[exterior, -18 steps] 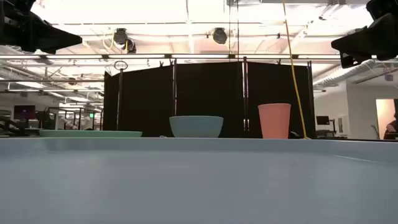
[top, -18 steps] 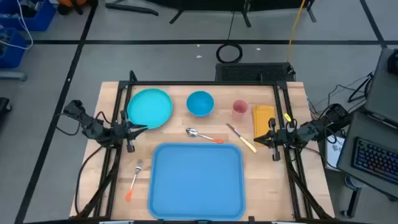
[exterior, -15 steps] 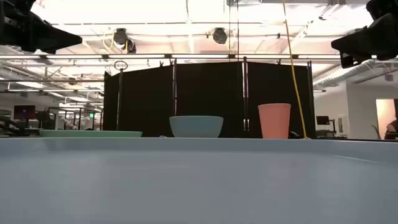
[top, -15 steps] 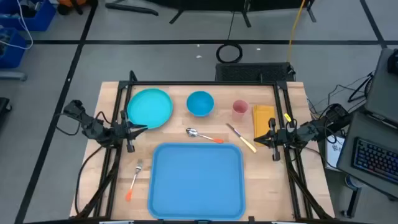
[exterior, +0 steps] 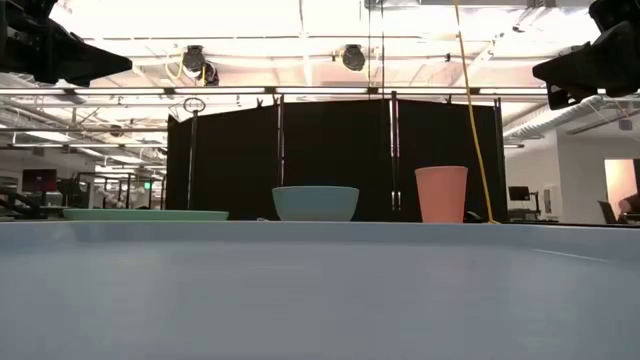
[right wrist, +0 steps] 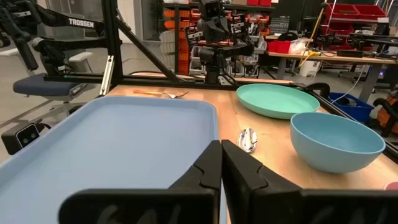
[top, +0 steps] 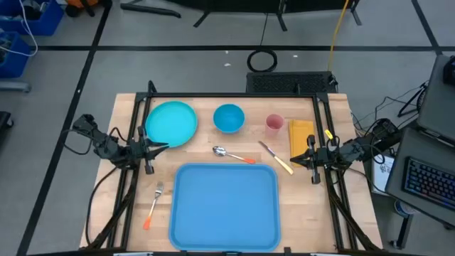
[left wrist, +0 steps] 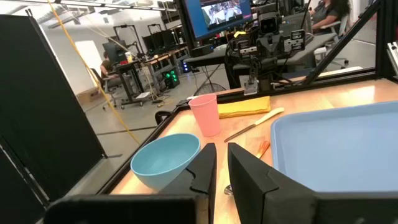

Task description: Set up tray

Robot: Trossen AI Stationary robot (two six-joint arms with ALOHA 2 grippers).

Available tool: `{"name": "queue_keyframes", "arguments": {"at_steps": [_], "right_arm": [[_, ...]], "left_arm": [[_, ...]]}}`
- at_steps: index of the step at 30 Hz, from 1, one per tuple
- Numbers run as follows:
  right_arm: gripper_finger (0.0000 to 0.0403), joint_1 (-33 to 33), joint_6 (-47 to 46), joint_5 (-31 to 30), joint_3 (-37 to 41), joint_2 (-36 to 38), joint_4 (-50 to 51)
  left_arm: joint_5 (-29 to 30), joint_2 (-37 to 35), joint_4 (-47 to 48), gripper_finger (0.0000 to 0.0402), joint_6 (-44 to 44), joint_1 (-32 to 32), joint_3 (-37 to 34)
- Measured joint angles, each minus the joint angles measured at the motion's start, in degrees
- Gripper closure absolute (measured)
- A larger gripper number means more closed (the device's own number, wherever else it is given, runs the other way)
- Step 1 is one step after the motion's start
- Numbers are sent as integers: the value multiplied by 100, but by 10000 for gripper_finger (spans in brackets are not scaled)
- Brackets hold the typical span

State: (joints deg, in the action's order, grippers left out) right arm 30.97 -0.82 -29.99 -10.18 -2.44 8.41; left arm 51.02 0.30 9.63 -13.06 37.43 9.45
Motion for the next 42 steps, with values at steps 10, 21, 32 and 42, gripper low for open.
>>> {"name": "queue_keyframes", "arguments": {"at_steps": [10, 21, 32, 42], "right_arm": [[403, 1, 0, -1, -1, 2, 1], [403, 0, 0, 1, 0, 2, -1], [403, -29, 2427, -298, -1, -9, -515], [403, -21, 1663, -284, -1, -9, -519]], "left_arm": [[-2, 1, 0, 355, 0, -1, 0], [-2, 1, -2, 355, 0, -1, 0], [0, 1, -1, 355, 0, -2, -1], [0, 0, 0, 355, 0, -1, -1]]}}
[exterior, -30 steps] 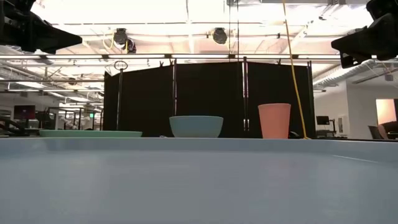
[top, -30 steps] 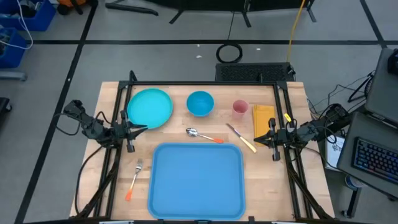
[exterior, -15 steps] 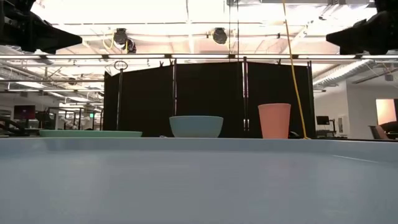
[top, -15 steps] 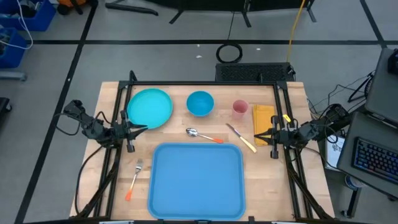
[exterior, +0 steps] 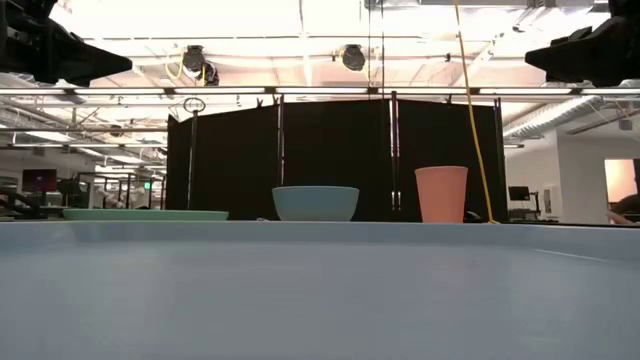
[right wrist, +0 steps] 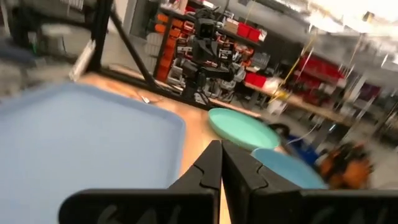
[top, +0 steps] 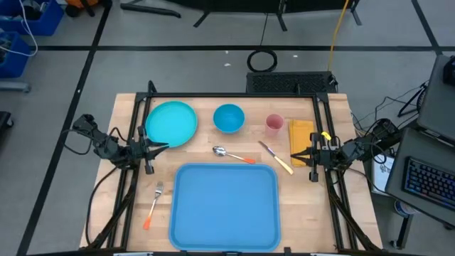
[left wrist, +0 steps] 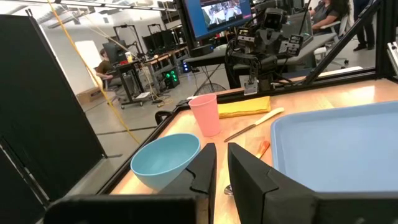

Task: Set up tray
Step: Put the green plate on the blue tray

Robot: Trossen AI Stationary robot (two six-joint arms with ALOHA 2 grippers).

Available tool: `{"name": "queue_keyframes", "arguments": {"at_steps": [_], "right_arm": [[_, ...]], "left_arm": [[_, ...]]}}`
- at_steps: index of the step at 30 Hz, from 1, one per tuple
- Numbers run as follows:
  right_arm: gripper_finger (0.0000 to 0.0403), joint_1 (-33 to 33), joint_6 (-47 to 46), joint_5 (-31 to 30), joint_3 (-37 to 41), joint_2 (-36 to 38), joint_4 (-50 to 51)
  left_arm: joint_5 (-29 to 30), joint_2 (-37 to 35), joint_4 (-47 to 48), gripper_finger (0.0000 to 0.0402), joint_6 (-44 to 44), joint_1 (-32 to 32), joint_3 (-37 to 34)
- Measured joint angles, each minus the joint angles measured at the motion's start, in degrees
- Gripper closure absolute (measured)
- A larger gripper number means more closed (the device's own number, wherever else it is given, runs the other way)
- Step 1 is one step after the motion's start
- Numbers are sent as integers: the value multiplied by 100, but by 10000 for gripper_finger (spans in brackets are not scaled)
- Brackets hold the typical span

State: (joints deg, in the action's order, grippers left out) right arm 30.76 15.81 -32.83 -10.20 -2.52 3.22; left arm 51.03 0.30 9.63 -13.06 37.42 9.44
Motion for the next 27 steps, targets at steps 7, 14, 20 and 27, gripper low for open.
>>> {"name": "queue_keyframes", "arguments": {"at_steps": [7, 14, 20, 27], "right_arm": [[403, 0, -2904, 1, 0, 0, -2], [403, -2, -3162, -7, 0, -2, -794], [403, -2, -3185, -12, 0, -2, -1340], [403, -2, -3274, -43, 0, -68, -1329]], "left_arm": [[0, 1, -1, 355, 0, 0, 1], [0, 1, -1, 355, 0, 1, 1], [2, 0, 0, 355, 0, 1, 1], [211, 2, -118, 355, -43, -1, 0]]}}
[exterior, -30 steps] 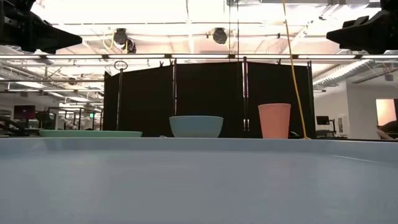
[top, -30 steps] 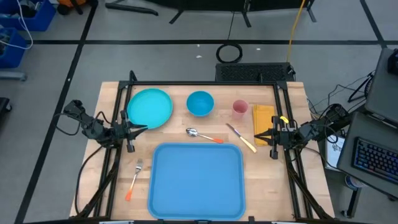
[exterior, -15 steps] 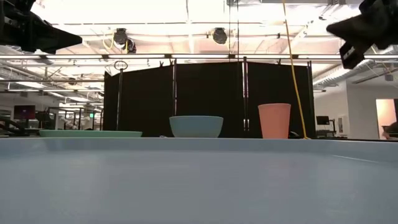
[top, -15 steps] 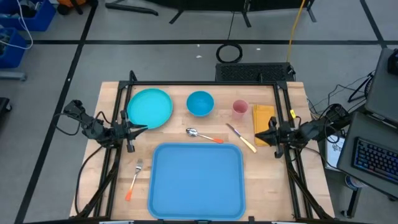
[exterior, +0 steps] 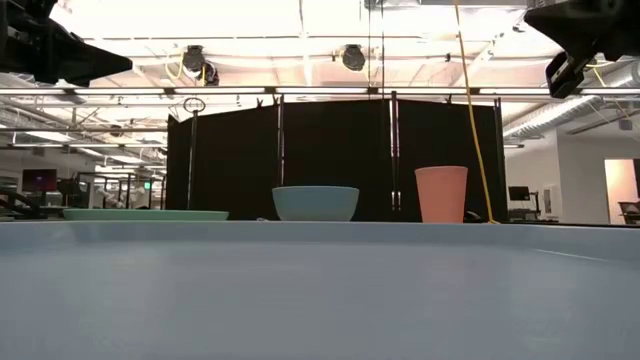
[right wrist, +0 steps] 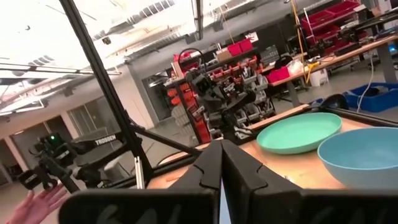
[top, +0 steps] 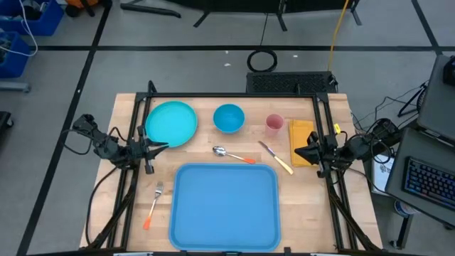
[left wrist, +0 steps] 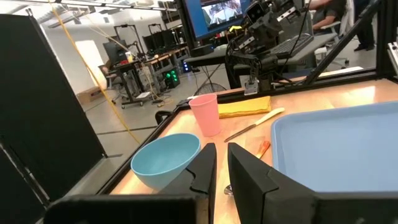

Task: Set up tray
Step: Put the green plate on the blue tray

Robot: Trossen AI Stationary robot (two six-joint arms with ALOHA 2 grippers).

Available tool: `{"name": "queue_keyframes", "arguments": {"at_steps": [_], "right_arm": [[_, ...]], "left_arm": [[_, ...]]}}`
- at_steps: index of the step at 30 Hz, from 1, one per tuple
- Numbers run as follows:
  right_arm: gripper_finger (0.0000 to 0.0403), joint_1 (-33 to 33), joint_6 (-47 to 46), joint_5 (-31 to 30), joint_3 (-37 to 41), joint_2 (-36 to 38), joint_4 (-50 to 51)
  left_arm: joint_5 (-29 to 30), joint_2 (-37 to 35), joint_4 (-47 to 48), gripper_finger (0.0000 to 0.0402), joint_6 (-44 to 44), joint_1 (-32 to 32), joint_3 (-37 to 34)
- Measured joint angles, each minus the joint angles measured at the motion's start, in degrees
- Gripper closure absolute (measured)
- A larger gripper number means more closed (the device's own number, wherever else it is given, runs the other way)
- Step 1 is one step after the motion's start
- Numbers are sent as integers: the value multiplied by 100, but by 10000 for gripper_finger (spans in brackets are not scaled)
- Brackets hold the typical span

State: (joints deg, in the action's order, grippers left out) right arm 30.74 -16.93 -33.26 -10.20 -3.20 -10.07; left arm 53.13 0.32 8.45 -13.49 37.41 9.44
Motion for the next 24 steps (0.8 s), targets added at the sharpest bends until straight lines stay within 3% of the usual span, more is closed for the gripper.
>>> {"name": "queue_keyframes", "arguments": {"at_steps": [5, 13, 16, 20, 24], "right_arm": [[403, -4, 215, -130, 0, -274, -55], [403, -106, 977, -267, 0, -1259, -776], [403, -152, 806, -289, 0, -1742, -945], [403, -321, 1215, -221, 0, -2486, -1432], [403, -635, 2197, 823, -22, -3262, -2276]], "left_arm": [[850, -2, -251, 355, -719, -22, 14], [831, 0, -259, 355, -696, -24, 14], [517, 0, -369, 355, -599, -24, 14], [-417, 0, -552, 355, 894, -24, 14], [-990, 0, -987, 355, 1720, -24, 14]]}}
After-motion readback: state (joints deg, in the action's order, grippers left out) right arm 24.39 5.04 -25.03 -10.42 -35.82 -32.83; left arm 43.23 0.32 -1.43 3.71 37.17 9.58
